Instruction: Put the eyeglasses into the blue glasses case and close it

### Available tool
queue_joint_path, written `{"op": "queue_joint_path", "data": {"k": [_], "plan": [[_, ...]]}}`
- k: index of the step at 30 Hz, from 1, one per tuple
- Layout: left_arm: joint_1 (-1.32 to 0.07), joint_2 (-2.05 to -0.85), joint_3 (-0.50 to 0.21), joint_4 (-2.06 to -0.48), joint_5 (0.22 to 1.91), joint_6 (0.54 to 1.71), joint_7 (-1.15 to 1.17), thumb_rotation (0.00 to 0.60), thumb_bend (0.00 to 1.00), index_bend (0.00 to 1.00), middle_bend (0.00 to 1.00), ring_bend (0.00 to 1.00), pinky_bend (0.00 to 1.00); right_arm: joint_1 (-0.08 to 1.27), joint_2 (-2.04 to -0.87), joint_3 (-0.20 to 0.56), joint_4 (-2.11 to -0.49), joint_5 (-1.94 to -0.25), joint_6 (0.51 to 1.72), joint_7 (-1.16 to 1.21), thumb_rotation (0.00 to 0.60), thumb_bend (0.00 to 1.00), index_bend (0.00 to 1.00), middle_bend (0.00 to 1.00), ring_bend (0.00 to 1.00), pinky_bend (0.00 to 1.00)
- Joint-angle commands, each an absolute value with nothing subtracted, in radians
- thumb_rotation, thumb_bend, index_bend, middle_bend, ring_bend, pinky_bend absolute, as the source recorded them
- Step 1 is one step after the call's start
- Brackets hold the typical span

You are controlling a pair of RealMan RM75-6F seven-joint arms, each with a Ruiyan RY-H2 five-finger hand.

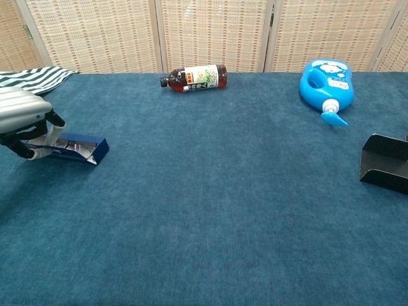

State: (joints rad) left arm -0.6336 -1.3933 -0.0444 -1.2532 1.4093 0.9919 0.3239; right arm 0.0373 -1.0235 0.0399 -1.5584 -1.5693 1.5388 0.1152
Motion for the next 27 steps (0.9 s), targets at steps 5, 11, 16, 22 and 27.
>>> {"op": "queue_joint_path", "data": {"k": [5, 11, 16, 22, 27], "plan": [[-0.677, -1.407, -0.084, -1.231, 1.325, 0.918, 0.421, 0.6, 0.43, 0.58, 0.91, 0.89, 0.98, 0.038, -1.025, 0.039, -1.555, -1.569, 1.536, 0.118, 0.6, 0.25, 0.18, 0.37, 0.26, 0.27], [-0.699, -1.431, -0.113, -1.199, 1.272, 0.899, 0.456, 0.6, 0.43, 0.57, 0.91, 0.89, 0.98, 0.035, -1.024, 0.037, -1.557, -1.565, 1.535, 0.116, 0.6, 0.25, 0.18, 0.37, 0.26, 0.27], [-0.718, -1.455, -0.124, -1.159, 1.25, 0.888, 0.474, 0.6, 0.43, 0.56, 0.91, 0.89, 0.98, 0.033, -1.022, 0.037, -1.56, -1.562, 1.534, 0.112, 0.6, 0.25, 0.18, 0.37, 0.26, 0.27], [-0.748, -1.5, -0.133, -1.093, 1.216, 0.861, 0.517, 0.6, 0.42, 0.53, 0.91, 0.88, 0.98, 0.036, -1.02, 0.037, -1.566, -1.564, 1.53, 0.108, 0.6, 0.25, 0.18, 0.37, 0.26, 0.27], [-0.765, -1.539, -0.139, -1.039, 1.175, 0.846, 0.575, 0.6, 0.42, 0.38, 0.9, 0.87, 0.98, 0.035, -1.016, 0.037, -1.569, -1.561, 1.53, 0.108, 0.6, 0.25, 0.18, 0.37, 0.26, 0.28]]}}
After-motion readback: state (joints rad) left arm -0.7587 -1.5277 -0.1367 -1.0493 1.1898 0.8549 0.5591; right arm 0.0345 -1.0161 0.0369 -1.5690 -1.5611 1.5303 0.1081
